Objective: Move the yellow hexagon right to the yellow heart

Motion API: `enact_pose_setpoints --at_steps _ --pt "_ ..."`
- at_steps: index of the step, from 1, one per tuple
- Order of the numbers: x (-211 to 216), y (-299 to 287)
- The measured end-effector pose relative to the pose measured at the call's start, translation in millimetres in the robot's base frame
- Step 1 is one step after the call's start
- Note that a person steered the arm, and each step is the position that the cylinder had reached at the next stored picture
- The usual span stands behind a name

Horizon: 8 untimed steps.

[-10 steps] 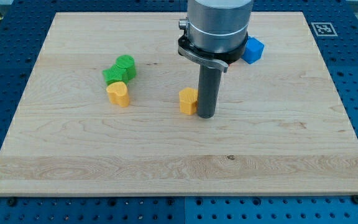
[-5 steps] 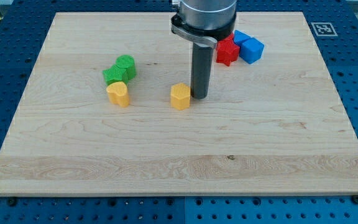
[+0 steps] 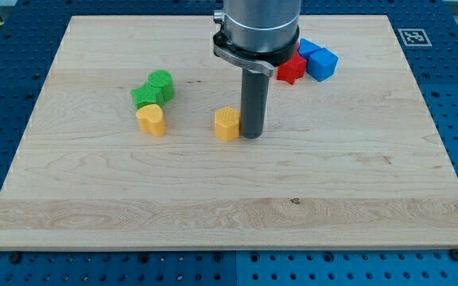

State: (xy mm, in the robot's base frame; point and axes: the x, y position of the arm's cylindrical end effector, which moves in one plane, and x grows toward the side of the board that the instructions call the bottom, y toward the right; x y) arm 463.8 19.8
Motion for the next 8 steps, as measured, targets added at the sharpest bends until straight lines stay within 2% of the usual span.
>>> enact_pose_setpoints --at_steps 2,4,7,8 --pt "0.0 -45.4" --pt "-0.1 -48.9" --pt "-43.2 -53.8" --pt "-40.7 -61.1"
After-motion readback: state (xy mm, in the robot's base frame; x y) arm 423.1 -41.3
